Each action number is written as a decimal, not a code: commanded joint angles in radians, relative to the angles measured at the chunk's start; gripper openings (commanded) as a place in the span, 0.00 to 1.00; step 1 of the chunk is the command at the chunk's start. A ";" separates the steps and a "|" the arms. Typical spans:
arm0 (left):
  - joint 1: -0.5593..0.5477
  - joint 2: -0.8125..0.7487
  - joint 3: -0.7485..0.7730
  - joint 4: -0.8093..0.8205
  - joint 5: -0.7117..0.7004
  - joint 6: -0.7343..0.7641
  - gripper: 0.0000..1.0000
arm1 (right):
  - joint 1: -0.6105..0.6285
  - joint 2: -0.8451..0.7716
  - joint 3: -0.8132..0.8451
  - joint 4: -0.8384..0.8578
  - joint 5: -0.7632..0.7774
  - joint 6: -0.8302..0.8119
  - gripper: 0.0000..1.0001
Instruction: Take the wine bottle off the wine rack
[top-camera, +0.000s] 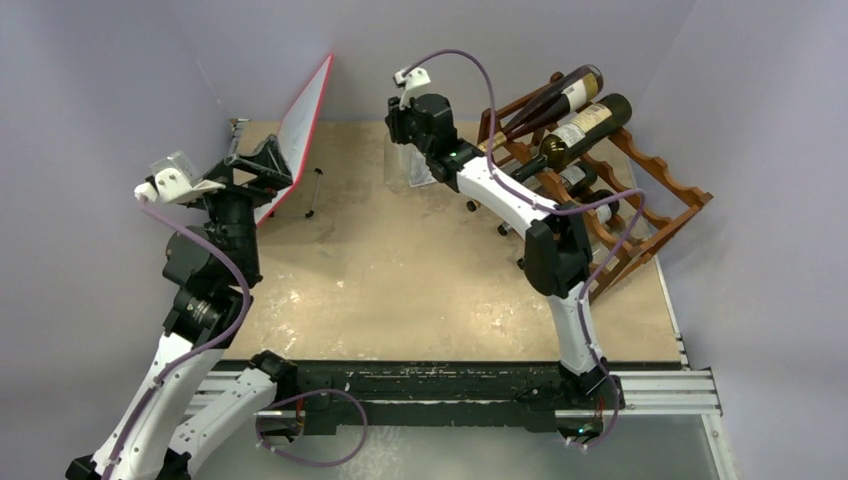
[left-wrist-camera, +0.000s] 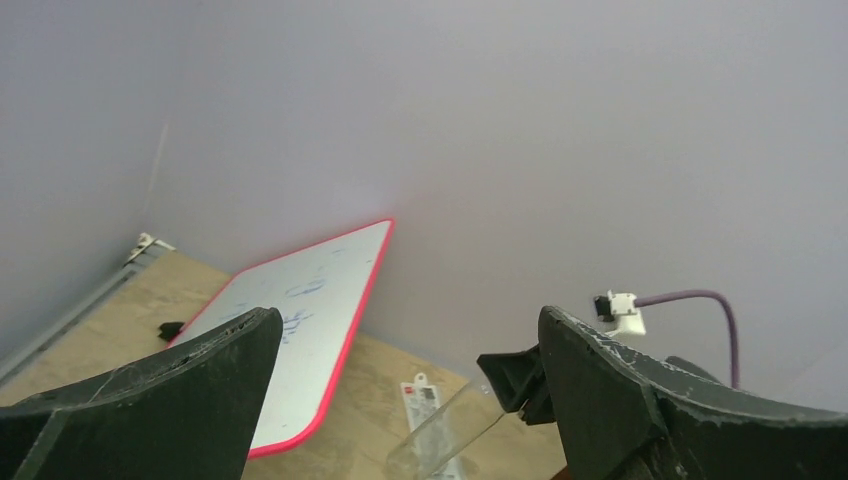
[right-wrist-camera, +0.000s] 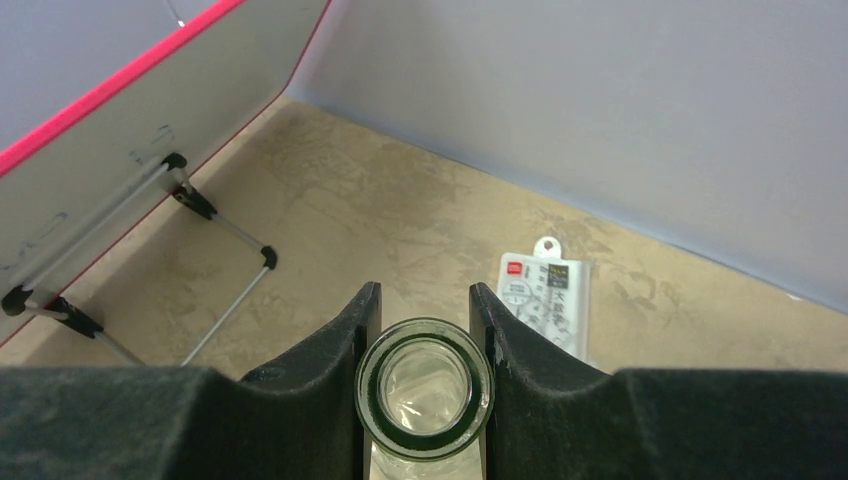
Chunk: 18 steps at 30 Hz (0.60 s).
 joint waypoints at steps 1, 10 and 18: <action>0.027 0.000 -0.054 0.057 -0.054 0.034 1.00 | 0.043 0.029 0.179 0.035 0.041 -0.056 0.00; 0.021 -0.025 -0.069 0.054 -0.048 0.026 1.00 | 0.076 0.174 0.368 0.000 0.128 -0.132 0.00; 0.017 -0.025 -0.077 0.054 -0.053 0.023 1.00 | 0.076 0.265 0.486 -0.081 0.119 -0.123 0.01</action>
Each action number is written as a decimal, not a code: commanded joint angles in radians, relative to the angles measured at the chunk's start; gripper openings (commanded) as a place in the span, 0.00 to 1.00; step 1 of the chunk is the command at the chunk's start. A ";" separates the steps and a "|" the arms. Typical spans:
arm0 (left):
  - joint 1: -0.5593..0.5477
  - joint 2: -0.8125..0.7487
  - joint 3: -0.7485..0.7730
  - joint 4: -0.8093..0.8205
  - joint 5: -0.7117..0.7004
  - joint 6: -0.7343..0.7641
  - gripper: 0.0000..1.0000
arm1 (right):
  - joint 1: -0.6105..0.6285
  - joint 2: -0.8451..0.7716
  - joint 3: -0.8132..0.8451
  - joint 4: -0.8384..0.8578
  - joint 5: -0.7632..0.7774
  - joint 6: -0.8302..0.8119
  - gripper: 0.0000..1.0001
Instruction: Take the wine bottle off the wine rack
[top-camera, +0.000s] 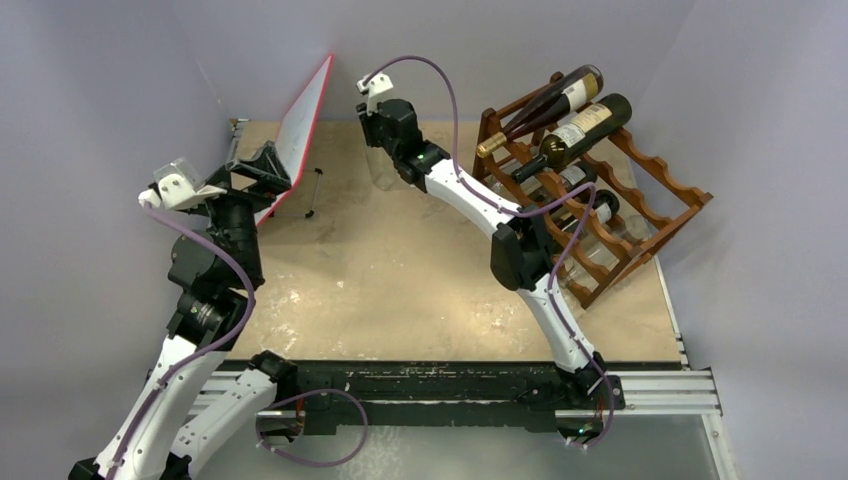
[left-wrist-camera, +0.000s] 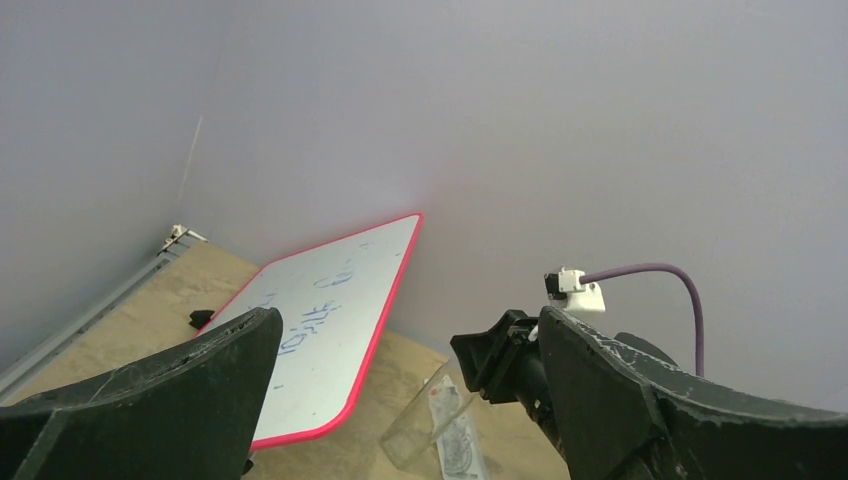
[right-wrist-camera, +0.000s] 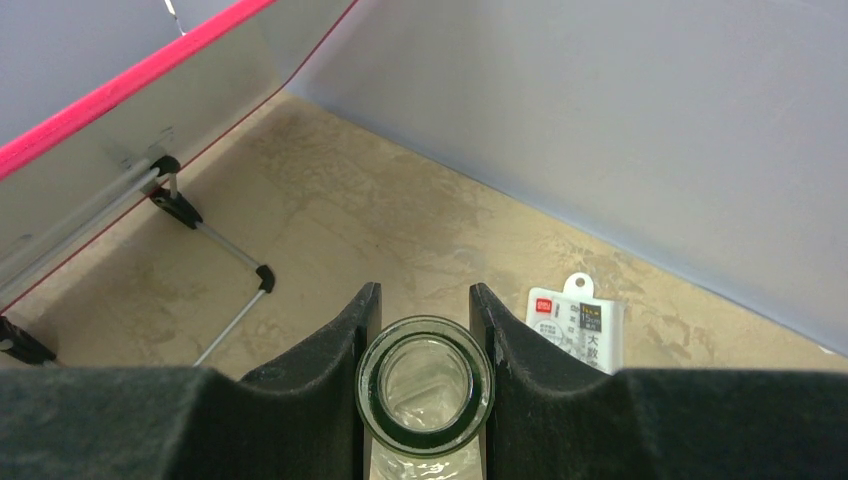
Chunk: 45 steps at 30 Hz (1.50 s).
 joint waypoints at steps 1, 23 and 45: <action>-0.006 0.003 -0.004 0.038 -0.008 0.015 1.00 | -0.005 -0.015 0.094 0.040 0.021 -0.013 0.05; -0.007 0.016 -0.005 0.035 0.021 0.001 1.00 | -0.005 -0.192 0.037 -0.055 -0.021 0.028 0.84; -0.010 0.092 -0.001 0.026 0.062 -0.017 1.00 | -0.008 -1.170 -0.920 -0.307 0.063 0.125 0.93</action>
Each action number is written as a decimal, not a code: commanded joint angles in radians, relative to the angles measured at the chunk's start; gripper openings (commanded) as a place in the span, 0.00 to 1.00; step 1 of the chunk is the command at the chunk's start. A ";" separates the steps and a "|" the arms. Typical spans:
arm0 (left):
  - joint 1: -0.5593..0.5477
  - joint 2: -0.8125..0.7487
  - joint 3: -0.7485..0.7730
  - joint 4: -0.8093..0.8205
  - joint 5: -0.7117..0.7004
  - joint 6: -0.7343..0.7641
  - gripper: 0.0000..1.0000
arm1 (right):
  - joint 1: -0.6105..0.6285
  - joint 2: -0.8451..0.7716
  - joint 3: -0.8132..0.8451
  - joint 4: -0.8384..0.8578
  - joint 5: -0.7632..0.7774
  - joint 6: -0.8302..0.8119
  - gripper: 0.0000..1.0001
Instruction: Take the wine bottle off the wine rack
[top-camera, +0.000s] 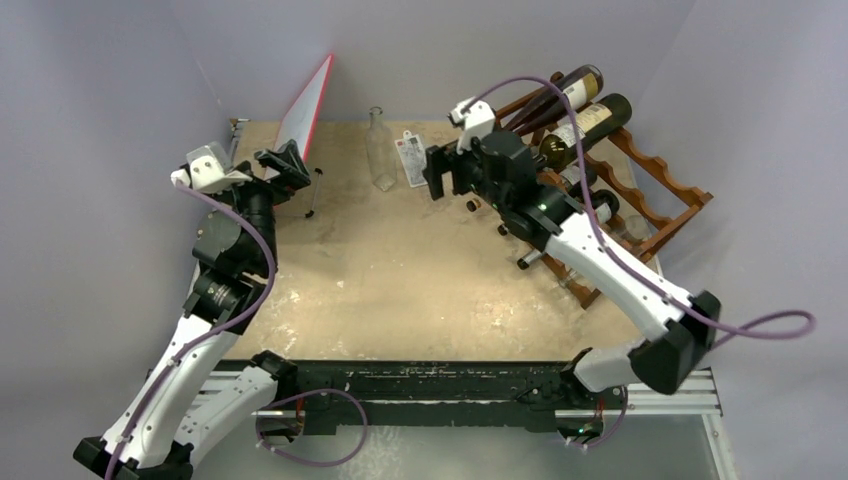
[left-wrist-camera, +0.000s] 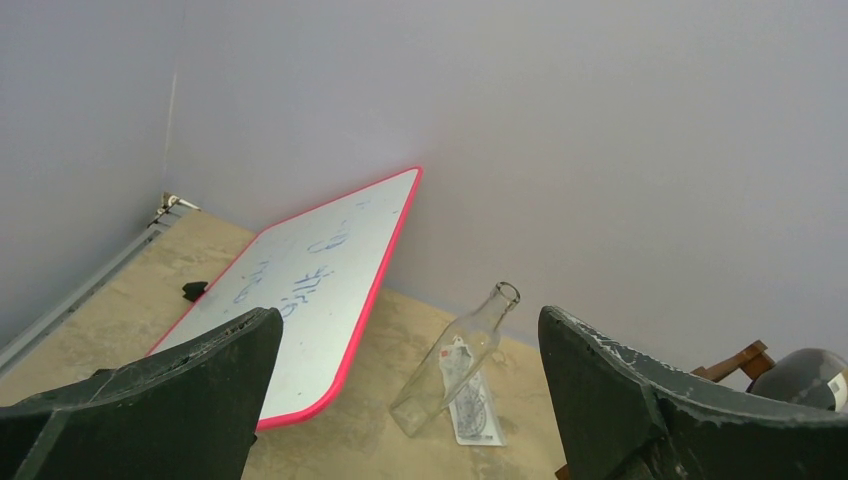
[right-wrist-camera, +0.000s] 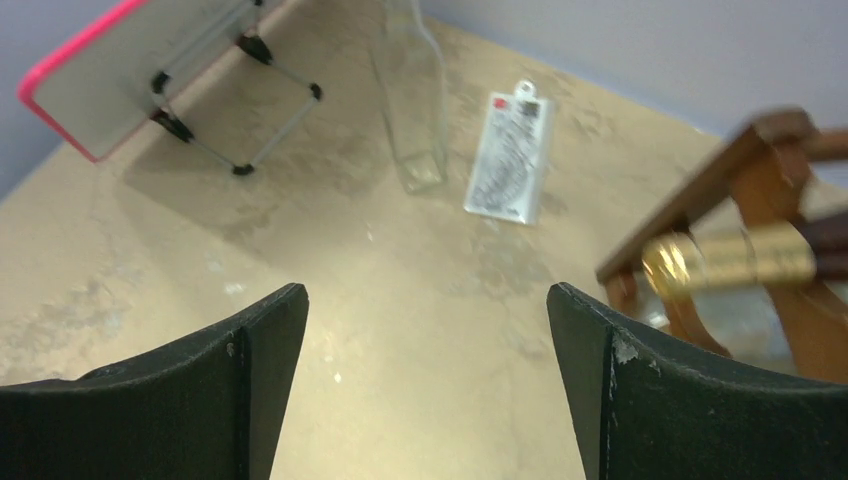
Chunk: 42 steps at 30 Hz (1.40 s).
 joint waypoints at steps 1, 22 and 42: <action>-0.005 0.010 0.006 0.024 0.029 -0.014 1.00 | -0.005 -0.171 -0.012 -0.074 0.154 0.014 0.95; -0.021 0.066 0.013 0.010 0.050 -0.027 1.00 | -0.736 -0.214 0.057 -0.172 0.045 0.400 1.00; -0.038 0.069 0.007 0.021 0.068 -0.032 1.00 | -0.924 0.012 -0.045 0.072 -0.312 0.707 1.00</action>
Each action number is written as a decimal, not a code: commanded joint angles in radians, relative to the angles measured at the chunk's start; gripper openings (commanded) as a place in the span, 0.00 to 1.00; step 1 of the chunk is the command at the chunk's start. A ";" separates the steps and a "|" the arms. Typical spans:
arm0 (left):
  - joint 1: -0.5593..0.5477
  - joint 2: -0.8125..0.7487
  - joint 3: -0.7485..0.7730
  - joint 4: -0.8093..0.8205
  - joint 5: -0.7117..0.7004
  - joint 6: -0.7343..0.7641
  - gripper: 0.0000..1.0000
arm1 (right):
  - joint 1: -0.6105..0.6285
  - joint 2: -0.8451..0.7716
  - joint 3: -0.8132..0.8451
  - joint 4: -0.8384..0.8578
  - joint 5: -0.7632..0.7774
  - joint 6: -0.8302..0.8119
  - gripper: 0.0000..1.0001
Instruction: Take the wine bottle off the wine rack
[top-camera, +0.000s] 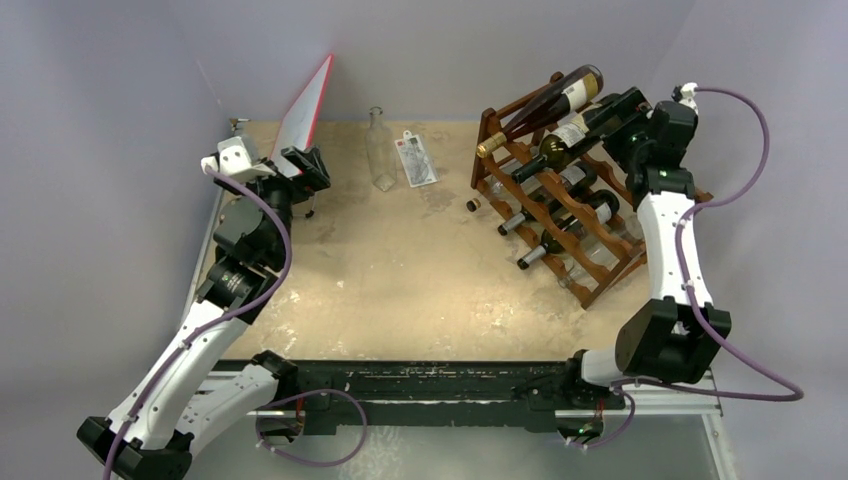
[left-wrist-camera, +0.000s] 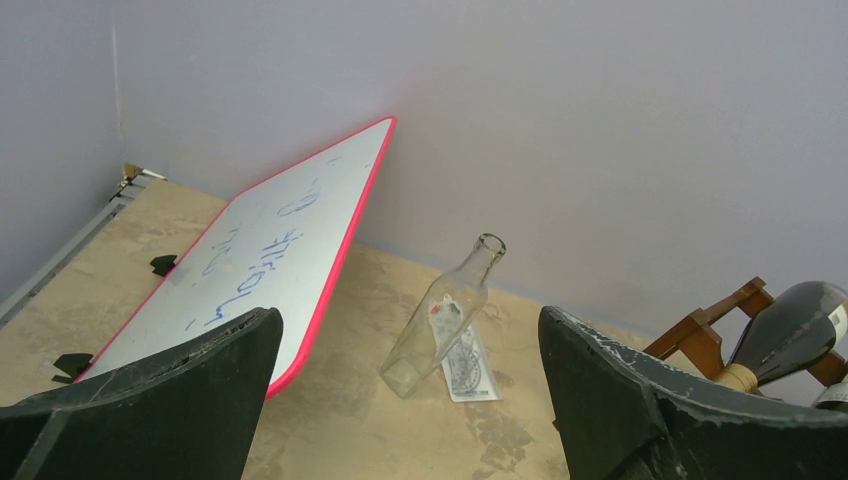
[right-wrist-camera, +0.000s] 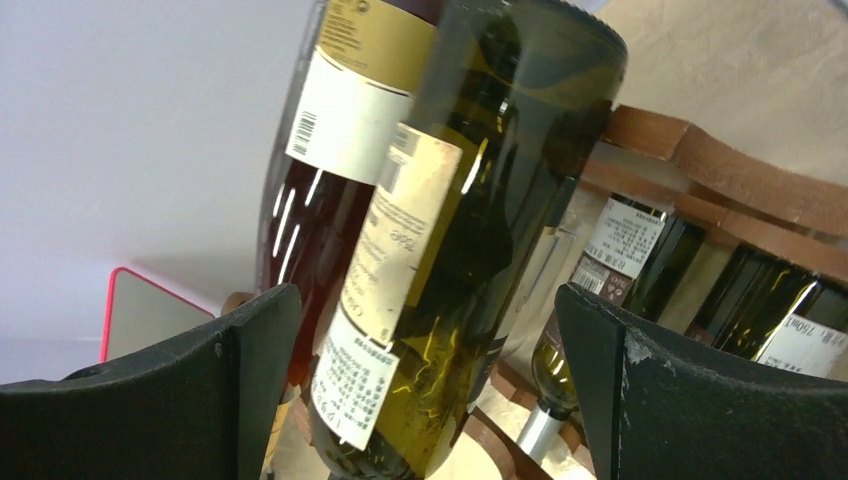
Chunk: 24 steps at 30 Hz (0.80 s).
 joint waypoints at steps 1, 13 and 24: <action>-0.005 -0.003 0.007 0.042 0.015 -0.014 1.00 | -0.008 0.002 -0.037 0.089 0.009 0.106 1.00; -0.005 0.010 0.000 0.048 0.018 -0.026 1.00 | -0.009 0.095 -0.093 0.221 -0.111 0.191 1.00; -0.005 0.016 0.000 0.050 0.019 -0.024 1.00 | -0.009 0.077 -0.221 0.442 -0.149 0.321 0.93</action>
